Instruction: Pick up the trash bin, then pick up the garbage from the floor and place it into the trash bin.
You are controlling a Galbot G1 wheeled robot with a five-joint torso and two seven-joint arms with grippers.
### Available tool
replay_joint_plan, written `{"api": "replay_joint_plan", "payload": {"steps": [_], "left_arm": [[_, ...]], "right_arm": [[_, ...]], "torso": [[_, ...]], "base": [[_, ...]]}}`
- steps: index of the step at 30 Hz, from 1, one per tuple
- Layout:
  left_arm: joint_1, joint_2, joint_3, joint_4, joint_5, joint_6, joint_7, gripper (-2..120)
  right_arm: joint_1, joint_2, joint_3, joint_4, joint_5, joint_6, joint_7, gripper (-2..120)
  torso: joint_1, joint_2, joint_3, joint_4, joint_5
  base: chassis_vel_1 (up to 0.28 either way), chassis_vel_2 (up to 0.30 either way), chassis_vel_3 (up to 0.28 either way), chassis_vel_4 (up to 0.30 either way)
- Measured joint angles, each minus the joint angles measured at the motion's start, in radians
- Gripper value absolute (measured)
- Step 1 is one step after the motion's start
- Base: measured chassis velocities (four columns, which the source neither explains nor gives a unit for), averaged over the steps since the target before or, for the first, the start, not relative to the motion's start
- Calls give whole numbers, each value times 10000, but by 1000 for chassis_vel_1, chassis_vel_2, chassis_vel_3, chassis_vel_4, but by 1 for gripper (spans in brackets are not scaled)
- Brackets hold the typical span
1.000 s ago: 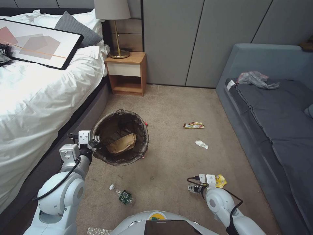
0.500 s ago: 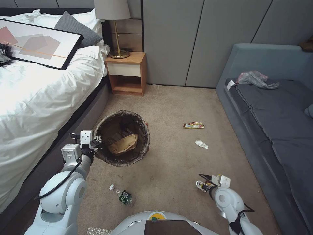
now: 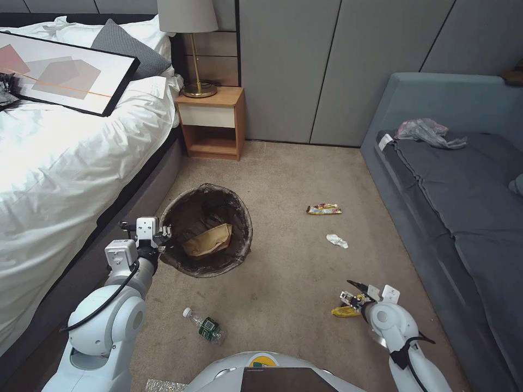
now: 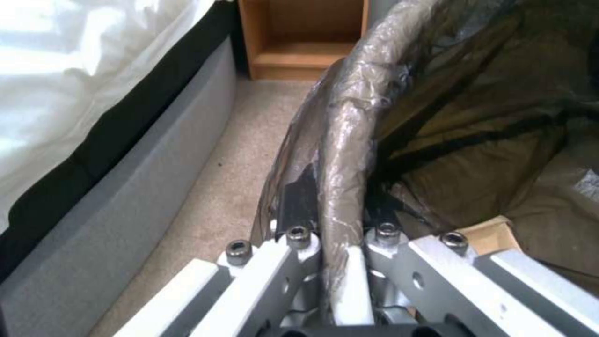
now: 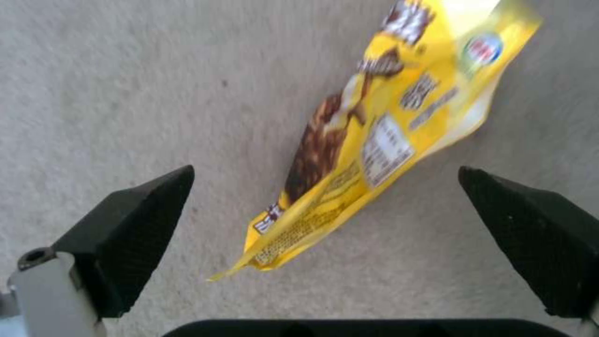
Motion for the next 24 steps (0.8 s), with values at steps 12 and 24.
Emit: {"api": "replay_joint_plan", "payload": {"steps": [12, 24], "left_arm": [[35, -6, -68, -29, -4, 2, 7, 0], [5, 15, -88, -18, 6, 1, 26, 0]], "right_arm": [[564, 197, 80, -1422, -59, 303, -43, 100], [1165, 371, 133, -2506, -252, 453, -128, 100]], "torso": [[0, 0, 0, -1, -1], [-1, 2, -1, -6, -19]], "base": [[0, 0, 0, 0], [0, 0, 0, 0]]}}
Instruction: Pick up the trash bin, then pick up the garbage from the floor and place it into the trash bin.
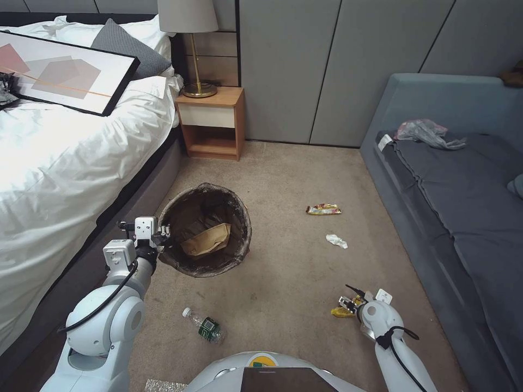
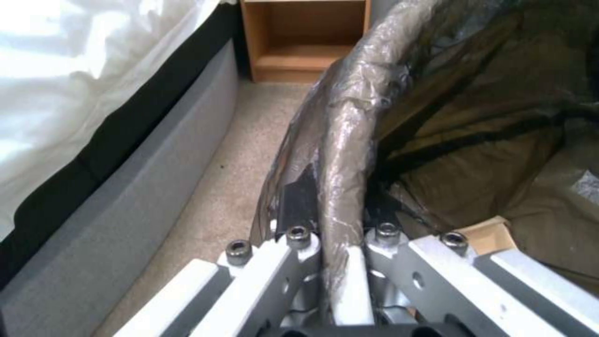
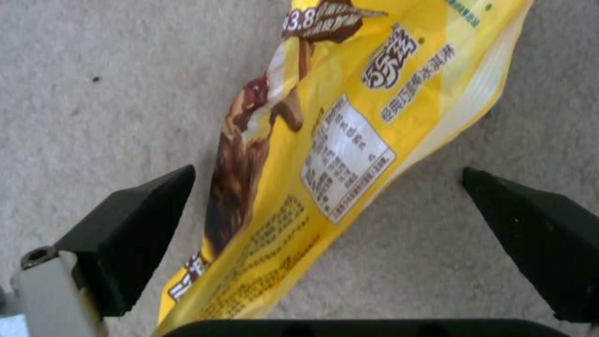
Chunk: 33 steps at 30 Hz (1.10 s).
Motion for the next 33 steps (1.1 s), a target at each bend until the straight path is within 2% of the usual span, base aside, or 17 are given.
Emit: {"api": "replay_joint_plan", "payload": {"steps": [7, 10, 17, 21, 24, 26, 27, 29, 30, 33], "left_arm": [[-9, -6, -3, 22, -3, 0, 10, 0], [-21, 3, -8, 40, -3, 0, 11, 0], [-44, -22, 26, 46, -6, 0, 9, 0], [-48, -11, 10, 45, -9, 0, 8, 0], [-48, -11, 4, 46, -10, 1, 10, 0], [-48, -12, 4, 46, -10, 2, 10, 0], [-48, -12, 5, 46, -10, 3, 23, 0], [-48, -13, 4, 46, -10, 3, 30, 0], [-47, -16, 5, 46, -9, 4, 43, 0], [-45, -19, 16, 51, -5, 5, 52, 0]], "right_arm": [[-24, 114, -62, 6, -221, 33, -90, 100], [-150, 117, -78, 172, -245, 52, -101, 96], [-459, 100, -59, 576, -260, 57, -101, 77], [-513, 93, -59, 682, -258, 42, -101, 70], [-515, 108, -69, 762, -249, 14, -101, 59], [-516, 110, -71, 786, -247, 6, -102, 57], [-523, 121, -96, 854, -239, -12, -102, 50], [-534, 126, -103, 889, -238, -14, -103, 46], [-583, 129, -138, 1005, -220, -37, -103, 39], [-635, 138, -161, 1133, -214, -54, -105, 30]], "torso": [[0, 0, 0, 8, 19], [0, -1, 1, 9, 23], [0, -2, 1, 4, 18], [1, -2, 1, 3, 18], [0, -2, 1, 8, 20], [1, -2, 1, 7, 19], [1, -2, 1, 10, 25], [1, -2, 1, 10, 28], [1, -3, 2, 11, 24], [1, -3, 1, 11, 29]], "base": [[0, 0, 0, 0], [0, 0, 0, 0], [0, 0, 0, 0], [0, 0, 0, 0], [0, 0, 0, 0], [0, 0, 0, 0], [0, 0, 0, 0], [0, 0, 0, 0], [0, 0, 0, 0], [0, 0, 0, 0]]}}
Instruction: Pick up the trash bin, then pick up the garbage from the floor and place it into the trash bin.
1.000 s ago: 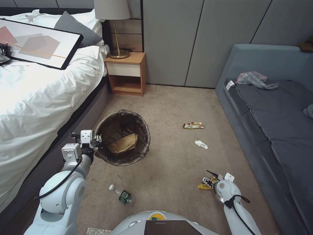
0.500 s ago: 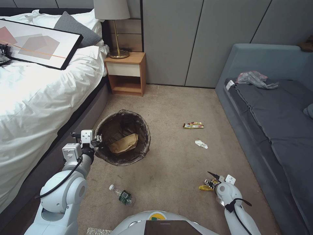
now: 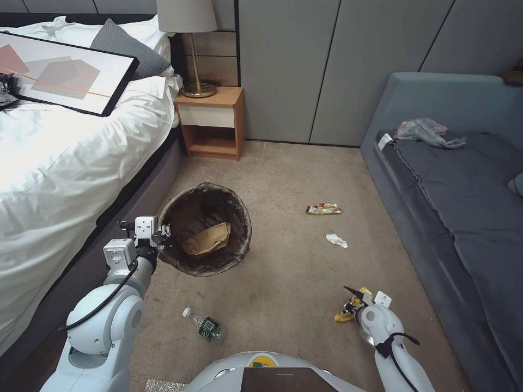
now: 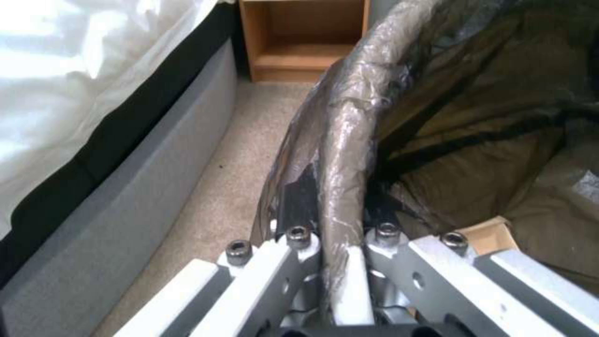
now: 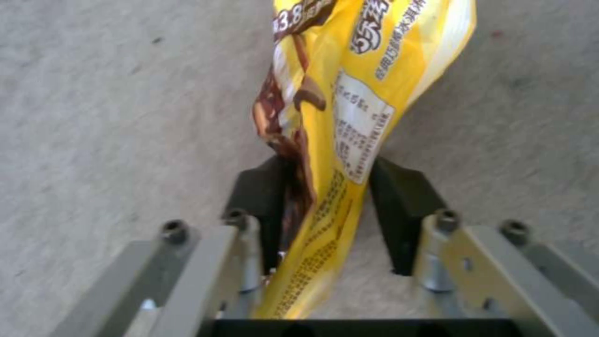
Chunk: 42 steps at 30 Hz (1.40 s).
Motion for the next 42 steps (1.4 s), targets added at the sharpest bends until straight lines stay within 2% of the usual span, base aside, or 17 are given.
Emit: {"api": "replay_joint_plan", "payload": {"steps": [5, 6, 8, 17, 19, 21, 24, 25, 29, 30, 33, 34, 36, 37, 39, 40, 42], "left_arm": [[-7, 12, 22, 10, 6, 0, 21, 0], [-7, 12, 22, 10, 6, 0, 21, 0], [-10, 24, 26, 11, 8, 0, 22, 0], [6, 64, 24, -67, -30, 3, -7, 0], [51, 98, 25, -222, -286, 4, -128, 0], [63, 111, 26, -254, -322, 3, -150, 0], [90, 115, 41, -270, -326, 4, -183, 0], [90, 115, 41, -270, -326, 4, -183, 0], [102, 78, 63, -228, -234, 4, -151, 0], [102, 78, 63, -228, -234, 4, -151, 0], [100, 66, 85, -167, -137, 4, -120, 0], [100, 66, 85, -167, -137, 4, -120, 0], [108, 48, 111, -129, -78, 4, -108, 0], [108, 48, 111, -129, -78, 4, -108, 0], [113, 11, 174, -49, 13, 3, -91, 0], [113, 11, 174, -49, 13, 3, -91, 0], [108, -41, 246, 27, 96, 4, -77, 0]], "right_arm": [[-135, -5, -22, 326, -14, -3, 13, 10], [-135, -5, -22, 326, -14, -3, 13, 10], [-180, -17, -27, 478, -24, -6, 39, 0], [-384, -149, -77, 1404, 89, -209, 216, 0], [-647, -568, -124, 3074, 1264, -546, 837, 0], [-683, -718, -142, 3456, 1524, -558, 982, 0], [-676, -1501, -182, 5055, 2527, -569, 1521, 0], [-676, -1501, -182, 5055, 2527, -569, 1521, 0], [-262, -3366, -436, 6941, 3531, -569, 1722, 0], [-262, -3366, -436, 6941, 3531, -569, 1722, 0], [658, -4673, -807, 7864, 3541, -568, 902, 0], [658, -4673, -807, 7864, 3541, -568, 902, 0], [1533, -5410, -1152, 8206, 3654, -568, 493, 0], [1533, -5410, -1152, 8206, 3654, -568, 493, 0], [2954, -6598, -1856, 8451, 3544, -564, -230, 0], [2954, -6598, -1856, 8451, 3544, -564, -230, 0], [4389, -7712, -2982, 8400, 3054, -549, -979, 0]], "torso": [[0, 0, 0, -6, -8], [0, 0, 0, -6, -8], [0, 0, 0, -6, -9], [0, 0, 0, -6, -10], [0, 0, 0, -6, -11], [0, 0, 0, -6, -12], [0, 0, 0, -6, -11], [0, 0, 0, -6, -11], [0, 0, 0, -4, -12], [0, 0, 0, -4, -12], [0, 0, 0, -6, -12], [0, 0, 0, -6, -12], [0, 0, 0, -5, -8], [0, 0, 0, -5, -8], [0, 0, 0, -4, -11], [0, 0, 0, -4, -11], [0, 0, 1, -6, -12]], "base": [[0, 0, 0, 0], [0, 0, 0, 0], [0, 0, 0, 0], [0, 0, 0, 0], [0, 0, 0, 0], [0, 0, 0, 0], [0, 0, 0, 0], [0, 0, 0, 0], [0, 0, 0, 0], [0, 0, 0, 0], [0, 0, 0, 0], [0, 0, 0, 0], [0, 0, 0, 0], [0, 0, 0, 0], [0, 0, 0, 0], [0, 0, 0, 0], [0, 0, 0, 0]]}}
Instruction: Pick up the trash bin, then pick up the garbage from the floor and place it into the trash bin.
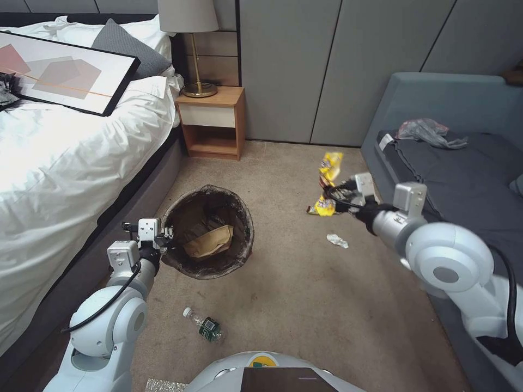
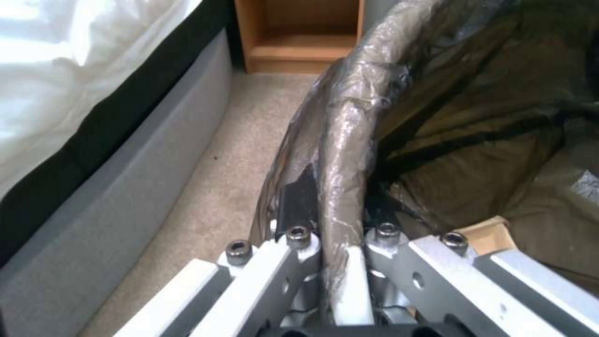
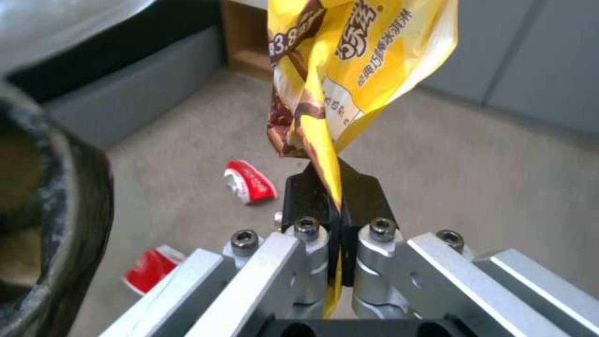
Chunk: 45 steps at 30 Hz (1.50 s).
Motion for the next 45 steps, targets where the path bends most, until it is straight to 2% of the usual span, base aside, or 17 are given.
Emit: {"api": "replay_joint_plan", "payload": {"steps": [1, 3, 4, 5, 8, 9, 13, 16, 17, 18, 22, 34, 44, 45], "left_arm": [[-7, -18, 31, 26, 24, 0, 2, 0], [-11, -24, 42, 37, 31, 0, 3, 0], [-41, -57, 94, 109, 78, 0, 35, 0], [-41, -57, 94, 109, 78, 0, 35, 0], [-80, -110, 132, 220, 153, 0, 118, 0], [-80, -110, 132, 220, 153, 0, 118, 0], [-162, -149, 142, 324, 168, 0, 130, 0], [-187, -153, 136, 353, 168, 0, 132, 0], [-236, -154, 103, 396, 163, 0, 138, 0], [-236, -154, 103, 396, 163, 0, 138, 0], [-301, -142, -33, 447, 126, 0, 144, 0], [-373, -133, -121, 545, 89, 0, 146, 0], [-375, -82, -209, 515, -1, 0, 144, 0], [-372, -73, -212, 513, -6, 0, 144, 0]], "right_arm": [[586, -338, -451, -93, -167, 44, -327, 0], [779, -425, -588, -120, -203, 58, -434, 0], [2305, -829, -1611, -306, -290, 122, -1118, 0], [2305, -829, -1611, -306, -290, 122, -1118, 0], [4299, -714, -3331, -568, 20, 103, -1425, 0], [4299, -714, -3331, -568, 20, 103, -1425, 0], [5977, -1, -4981, -879, 211, 119, -1298, 0], [6351, 308, -5445, -987, 255, 131, -1166, 0], [6920, 998, -6308, -1242, 293, 142, -862, 0], [6920, 998, -6308, -1242, 293, 142, -862, 0], [7529, 2511, -8079, -2173, 303, 321, -245, 0], [7850, 4092, -10367, -3568, 407, 723, 126, 0], [7401, 5152, -10682, -4507, 791, 997, 861, -2], [7331, 5363, -10683, -4633, 832, 1008, 924, 2]], "torso": [[0, 0, 0, 3, -2], [0, 0, 0, 1, 0], [0, 1, 0, -2, 0], [0, 1, 0, -2, 0], [0, 0, 0, -1, 0], [0, 0, 0, -1, 0], [0, 0, 0, 1, -2], [0, 0, 0, 0, -5], [0, 0, 0, 3, -1], [0, 0, 0, 3, -1], [0, 0, 0, 1, -2], [0, 0, -1, 1, -4], [0, 0, -1, 0, -3], [0, 0, -1, 1, -2]], "base": [[0, 0, 0, 0], [0, 0, 0, 0], [0, 0, 0, 0], [0, 0, 0, 0], [0, 0, 0, 0], [0, 0, 0, 0], [0, 0, 0, 0], [0, 0, 0, 0], [0, 0, 0, 0], [0, 0, 0, 0], [0, 0, 0, 0], [0, 0, 0, 0], [0, 0, 0, 0], [0, 0, 0, 0]]}}
